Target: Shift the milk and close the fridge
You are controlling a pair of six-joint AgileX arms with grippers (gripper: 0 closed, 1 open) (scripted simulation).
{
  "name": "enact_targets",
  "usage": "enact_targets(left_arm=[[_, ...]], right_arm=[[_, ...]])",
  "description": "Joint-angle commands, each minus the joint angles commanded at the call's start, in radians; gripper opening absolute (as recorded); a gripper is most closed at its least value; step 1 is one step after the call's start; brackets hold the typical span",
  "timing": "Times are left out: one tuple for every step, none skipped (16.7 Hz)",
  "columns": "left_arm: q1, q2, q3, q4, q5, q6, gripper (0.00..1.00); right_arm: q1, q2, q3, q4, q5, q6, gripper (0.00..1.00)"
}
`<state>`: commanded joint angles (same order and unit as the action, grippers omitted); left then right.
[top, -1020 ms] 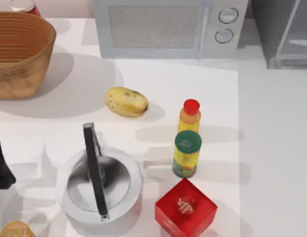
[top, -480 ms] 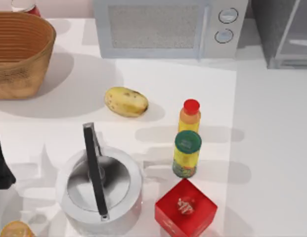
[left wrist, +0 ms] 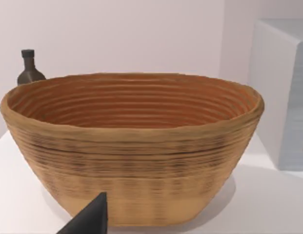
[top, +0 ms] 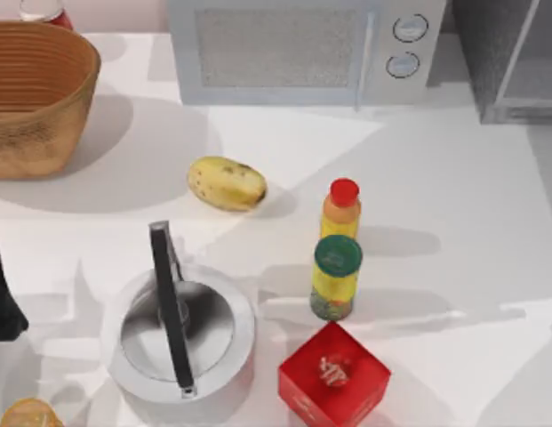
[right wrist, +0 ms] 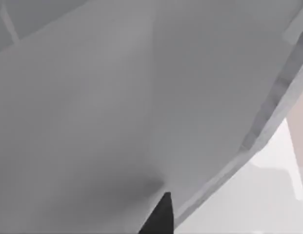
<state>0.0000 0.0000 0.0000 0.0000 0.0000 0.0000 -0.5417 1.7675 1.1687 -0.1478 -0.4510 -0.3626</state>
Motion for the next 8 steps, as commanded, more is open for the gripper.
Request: enact_targets(left_arm=[[0.000,0.000,0.000,0.000,0.000,0.000,1.00],[0.000,0.000,0.000,0.000,0.000,0.000,1.00],[0.000,0.000,0.000,0.000,0.000,0.000,1.00],[0.000,0.000,0.000,0.000,0.000,0.000,1.00],[0.000,0.000,0.000,0.000,0.000,0.000,1.00],[0.000,0.000,0.000,0.000,0.000,0.000,1.00],[0.000,0.000,0.000,0.000,0.000,0.000,1.00],[0.000,0.000,0.000,0.000,0.000,0.000,1.00]], right_arm=[[0.067,-0.017,-0.021,0.027,0.056,0.046,1.00],[0.140,-0.037,-0.040,0.058,0.113,0.093,1.00],[0.217,-0.060,-0.058,0.090,0.169,0.140,1.00],[0.288,-0.081,-0.077,0.119,0.222,0.187,1.00],[0.349,-0.098,-0.097,0.144,0.272,0.230,1.00],[0.401,-0.112,-0.118,0.165,0.316,0.270,1.00],[0.444,-0.125,-0.136,0.182,0.354,0.303,1.00],[0.477,-0.135,-0.151,0.195,0.384,0.329,1.00]])
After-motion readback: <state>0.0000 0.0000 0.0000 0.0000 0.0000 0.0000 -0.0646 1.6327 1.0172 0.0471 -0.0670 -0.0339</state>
